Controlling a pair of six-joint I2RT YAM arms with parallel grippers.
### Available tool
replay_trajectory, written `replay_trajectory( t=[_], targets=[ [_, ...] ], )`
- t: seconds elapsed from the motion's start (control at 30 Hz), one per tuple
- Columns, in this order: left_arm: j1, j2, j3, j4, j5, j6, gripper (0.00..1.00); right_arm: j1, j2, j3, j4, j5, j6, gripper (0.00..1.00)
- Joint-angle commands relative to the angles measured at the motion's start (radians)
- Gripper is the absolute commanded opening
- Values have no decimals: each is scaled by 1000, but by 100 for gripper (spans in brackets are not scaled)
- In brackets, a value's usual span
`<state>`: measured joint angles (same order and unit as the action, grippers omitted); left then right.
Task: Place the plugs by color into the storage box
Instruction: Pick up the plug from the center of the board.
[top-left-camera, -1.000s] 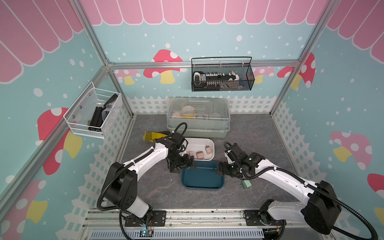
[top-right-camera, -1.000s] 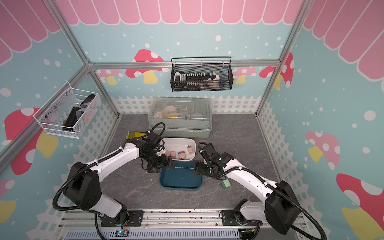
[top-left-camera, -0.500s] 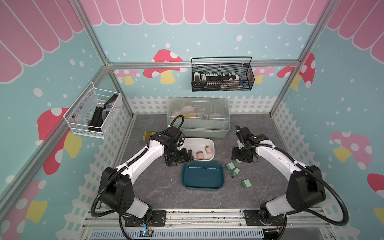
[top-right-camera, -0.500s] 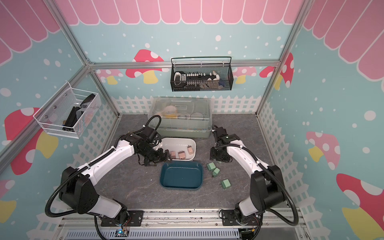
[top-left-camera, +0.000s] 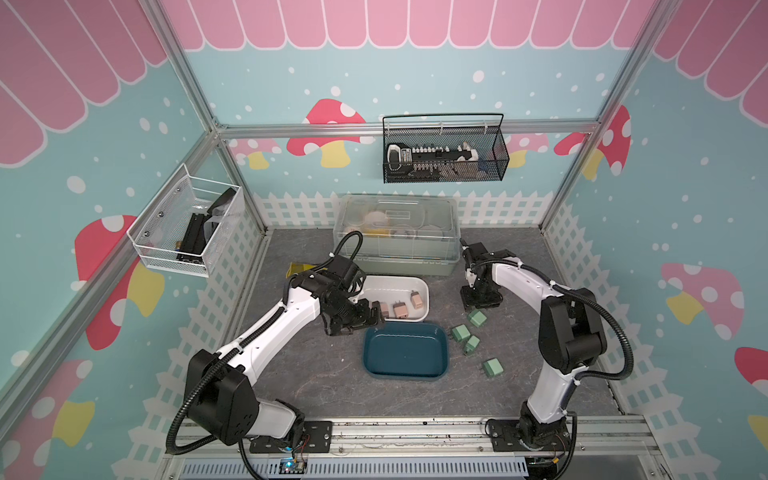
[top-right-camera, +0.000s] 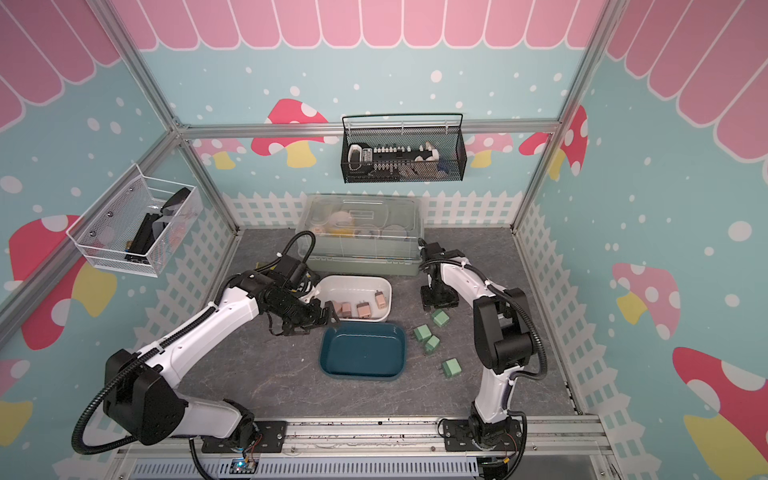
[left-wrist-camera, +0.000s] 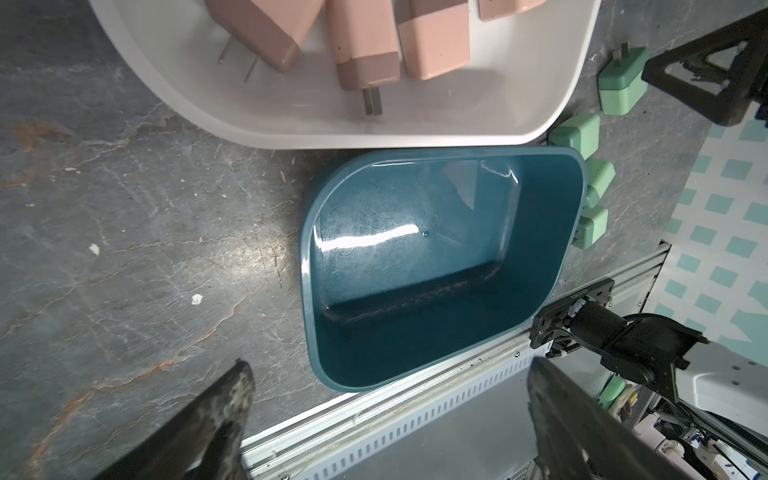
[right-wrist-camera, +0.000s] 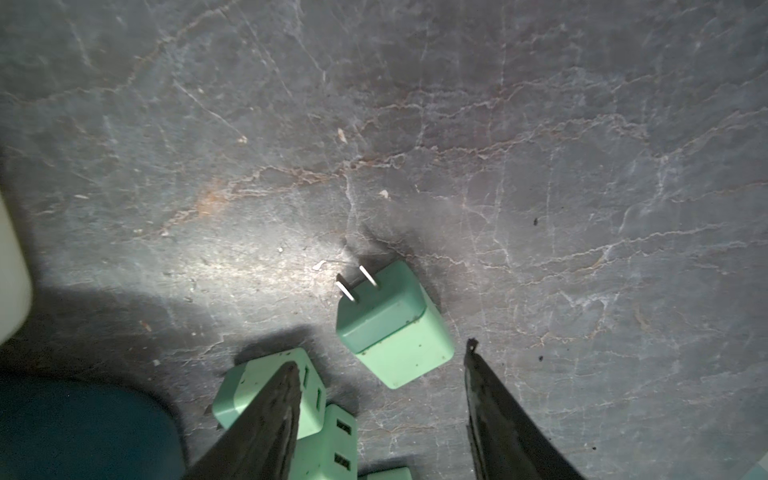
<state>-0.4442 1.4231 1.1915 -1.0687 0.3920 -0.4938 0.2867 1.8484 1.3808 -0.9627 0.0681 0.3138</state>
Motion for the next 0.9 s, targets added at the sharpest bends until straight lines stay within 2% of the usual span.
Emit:
replay_trajectory(
  t=[0.0,0.4,0.57,0.63,0.87],
  targets=[
    [10,-9,1,-11,-10,-6,99,-15,23,-2,-17,-16,-52,61],
    [12,2,22,-12,-7,-5,99,-15,-28,-181,104,-159,76,58],
    [11,11,21,-11,-7,-2,99,-15,-54,-220,125,-148,109,54],
    [12,16,20,-11,-8,-1,99,-15,-54,-220,124,-130,116,49],
    [12,22,22,-11,-10,6,98,-15,-30,-184,132,-104,129,51]
  ],
)
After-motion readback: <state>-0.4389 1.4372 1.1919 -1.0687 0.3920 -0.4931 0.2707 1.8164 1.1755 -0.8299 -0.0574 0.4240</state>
